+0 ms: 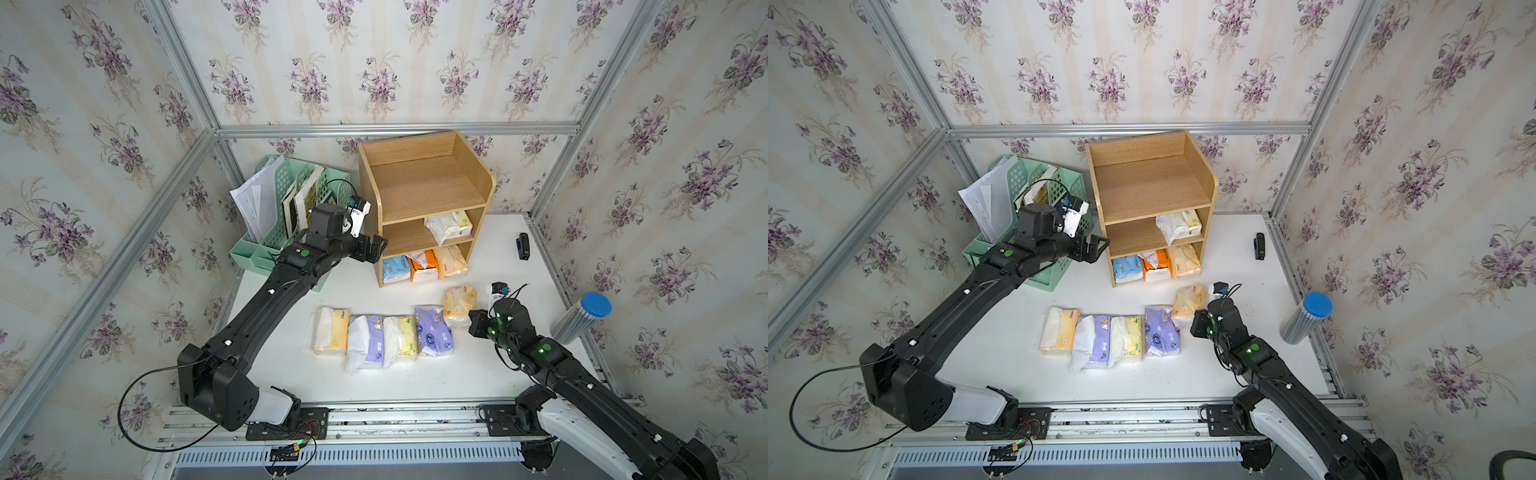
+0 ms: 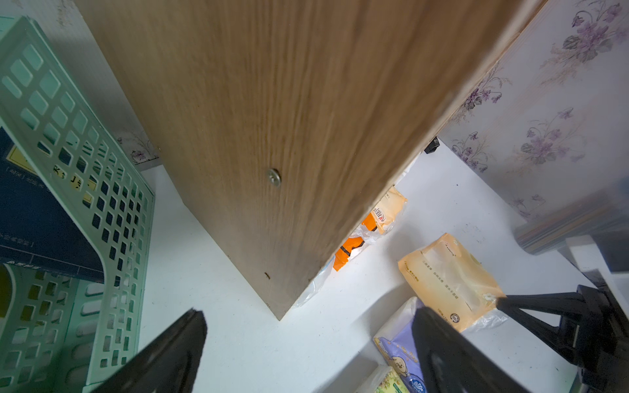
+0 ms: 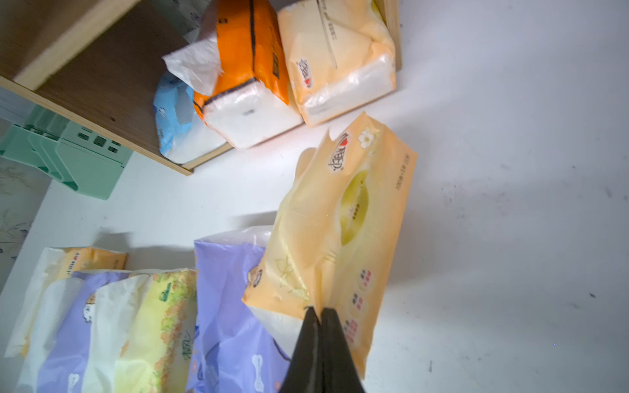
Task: Remove the tissue boxes from the shelf
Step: Place the box of tissues at the center of the board, then adjust the box of tissues at the center of the board.
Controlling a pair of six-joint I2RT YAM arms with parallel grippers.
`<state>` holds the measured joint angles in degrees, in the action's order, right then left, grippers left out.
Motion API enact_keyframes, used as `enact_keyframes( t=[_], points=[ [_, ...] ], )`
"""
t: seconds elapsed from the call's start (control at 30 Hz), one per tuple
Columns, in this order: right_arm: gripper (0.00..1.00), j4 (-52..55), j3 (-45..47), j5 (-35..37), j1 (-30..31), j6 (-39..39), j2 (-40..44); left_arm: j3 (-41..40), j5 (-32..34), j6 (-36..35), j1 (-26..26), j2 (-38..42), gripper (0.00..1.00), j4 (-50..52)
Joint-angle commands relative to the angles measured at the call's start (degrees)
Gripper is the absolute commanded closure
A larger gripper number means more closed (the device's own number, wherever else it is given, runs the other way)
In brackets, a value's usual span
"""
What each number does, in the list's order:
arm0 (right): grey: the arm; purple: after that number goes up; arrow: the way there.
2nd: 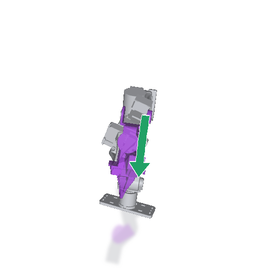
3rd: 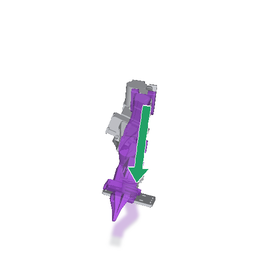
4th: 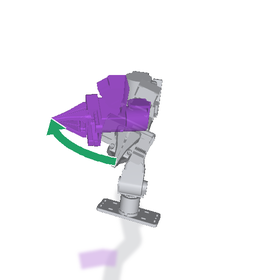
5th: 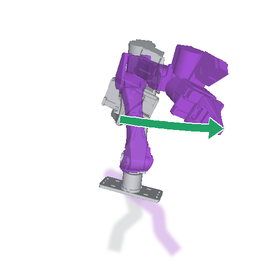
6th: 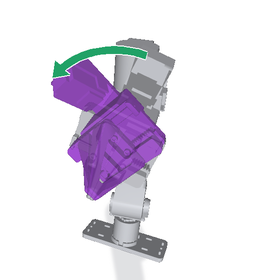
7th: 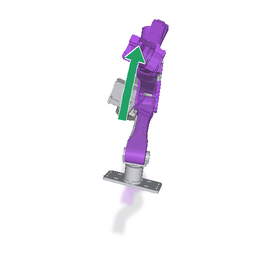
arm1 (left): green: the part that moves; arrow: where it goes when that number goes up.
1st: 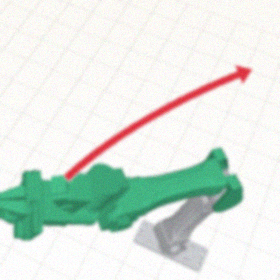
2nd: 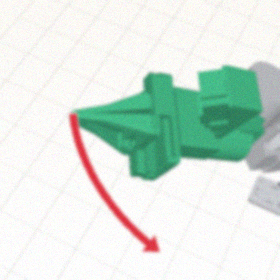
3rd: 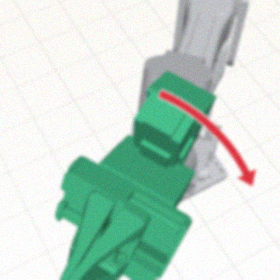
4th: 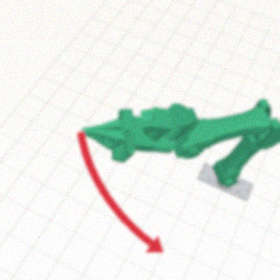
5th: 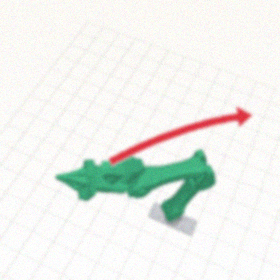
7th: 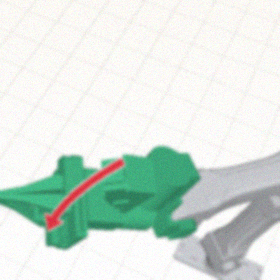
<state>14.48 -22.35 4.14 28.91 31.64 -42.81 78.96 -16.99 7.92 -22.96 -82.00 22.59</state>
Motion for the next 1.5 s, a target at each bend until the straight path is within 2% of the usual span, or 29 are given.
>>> enact_keyframes(
  t=[0.0,0.07,0.2,0.23,0.27,0.37,0.43,0.5,0.6,0.8,0.97,1.1,1.23,1.47],
  points=[
    [1.00,2.91,1.79,1.03,0.10,4.77,2.03,0.05,-0.76,-0.10,0.01,-0.05,0.01,-0.88],
    [1.00,4.36,2.62,2.15,0.10,6.65,2.93,0.06,-0.77,-0.05,0.10,-0.09,0.01,-0.88],
    [0.89,7.42,2.23,5.07,0.10,10.51,4.00,0.01,-0.88,-0.03,0.00,0.07,0.01,-0.88],
    [0.83,7.79,2.14,5.63,0.10,11.28,4.21,0.05,-0.87,-0.01,0.01,0.08,0.01,-0.88],
    [0.73,8.73,1.69,6.57,0.11,12.13,4.52,0.01,-0.91,-0.03,0.05,0.19,0.01,-0.88],
    [0.63,10.79,-0.40,9.41,0.12,13.58,5.55,-0.01,-0.98,0.06,0.06,0.43,0.01,-0.86],
    [0.52,11.80,-2.65,11.18,0.10,13.20,5.55,0.00,-1.19,0.17,0.01,0.51,0.01,-0.91],
    [0.39,11.44,-5.31,11.50,0.10,11.28,4.21,0.04,-1.40,0.34,0.02,0.43,0.01,-0.96],
    [0.29,8.22,-8.16,10.41,0.01,7.13,-1.17,0.05,-1.62,0.44,0.05,0.43,0.01,-1.06],
    [0.27,1.55,-13.23,10.34,-1.40,0.17,-18.36,-0.21,-1.65,0.55,0.00,2.37,0.01,-1.32],
    [0.28,-4.47,-15.29,9.66,-1.40,-2.78,-29.03,-0.23,-2.63,1.03,0.03,1.77,0.01,-1.58],
    [0.33,-6.47,-15.73,5.20,-1.39,-3.18,-35.85,-0.07,-2.96,1.11,0.00,1.32,0.01,-1.50],
    [0.40,-7.76,-12.88,4.29,0.36,-1.76,-37.18,-0.23,-2.87,1.10,-0.03,1.31,0.01,-1.50],
    [0.52,-8.81,-6.48,3.13,6.34,2.42,-28.96,-0.11,-3.00,1.22,-0.02,1.36,0.01,-1.58]
  ],
)
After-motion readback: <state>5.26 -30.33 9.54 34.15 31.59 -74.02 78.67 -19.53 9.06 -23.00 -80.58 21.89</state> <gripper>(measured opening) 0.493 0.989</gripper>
